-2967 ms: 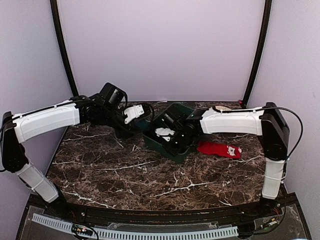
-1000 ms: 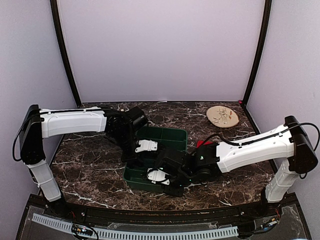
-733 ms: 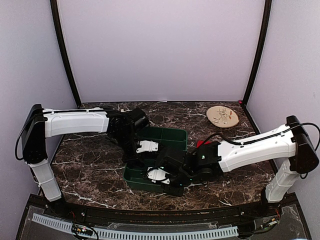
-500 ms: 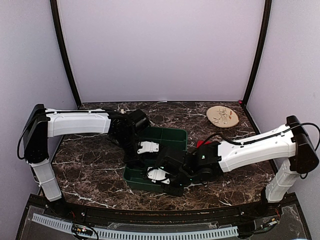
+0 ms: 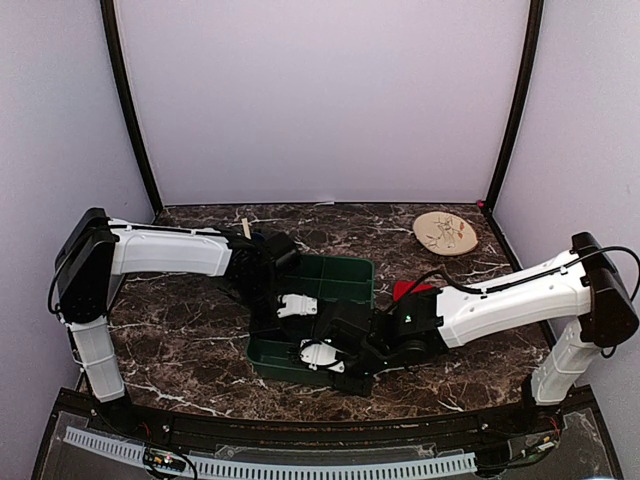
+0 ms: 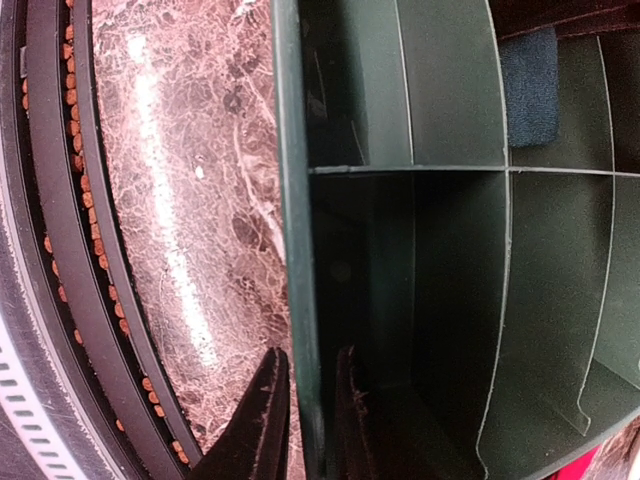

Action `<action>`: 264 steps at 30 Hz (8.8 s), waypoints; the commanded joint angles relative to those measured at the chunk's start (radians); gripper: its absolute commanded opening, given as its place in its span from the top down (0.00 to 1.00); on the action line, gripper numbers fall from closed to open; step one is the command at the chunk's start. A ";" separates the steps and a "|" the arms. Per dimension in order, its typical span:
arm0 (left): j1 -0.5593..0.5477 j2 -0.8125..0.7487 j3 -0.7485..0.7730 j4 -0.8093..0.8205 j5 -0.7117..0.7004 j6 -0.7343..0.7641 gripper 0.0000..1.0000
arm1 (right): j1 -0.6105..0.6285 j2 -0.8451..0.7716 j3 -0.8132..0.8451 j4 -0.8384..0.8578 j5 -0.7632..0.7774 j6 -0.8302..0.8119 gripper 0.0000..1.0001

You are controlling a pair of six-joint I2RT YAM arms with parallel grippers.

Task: Roll the socks
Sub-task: Place the sock in the storage box, then move the storage box to the corner of the board, then move the sock to the center of the board, then rotate the sock at the center of the board.

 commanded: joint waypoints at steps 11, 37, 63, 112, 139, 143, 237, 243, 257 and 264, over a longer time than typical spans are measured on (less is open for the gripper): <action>0.008 -0.057 0.006 0.006 0.032 -0.060 0.60 | 0.007 -0.020 -0.024 0.027 0.004 -0.012 0.84; 0.045 -0.451 -0.001 0.227 -0.386 -0.268 0.49 | -0.100 0.098 0.014 0.065 0.059 -0.081 1.00; 0.045 -0.649 -0.184 0.448 -0.593 -0.482 0.49 | -0.522 0.460 0.420 0.114 0.083 -0.358 1.00; 0.048 -0.778 -0.395 0.541 -0.354 -0.723 0.40 | -0.464 0.250 0.212 -0.127 0.381 0.504 0.40; 0.047 -0.789 -0.403 0.524 -0.393 -0.678 0.40 | -0.595 0.362 0.221 -0.088 0.236 0.578 0.80; 0.048 -0.795 -0.404 0.520 -0.402 -0.667 0.40 | -0.593 0.347 0.201 -0.081 0.199 0.594 0.94; -0.048 -0.201 -0.371 0.509 -0.327 -0.981 0.55 | -0.442 0.250 0.098 0.074 0.045 0.639 1.00; -0.048 -0.143 -0.354 0.477 -0.352 -0.987 0.55 | -0.443 0.247 0.040 0.088 0.035 0.664 1.00; -0.048 -0.035 -0.280 0.453 -0.409 -0.945 0.55 | -0.314 0.138 -0.092 0.063 0.017 0.795 1.00; -0.047 0.012 -0.222 0.423 -0.442 -0.909 0.55 | -0.211 0.103 -0.117 0.061 0.028 0.913 1.00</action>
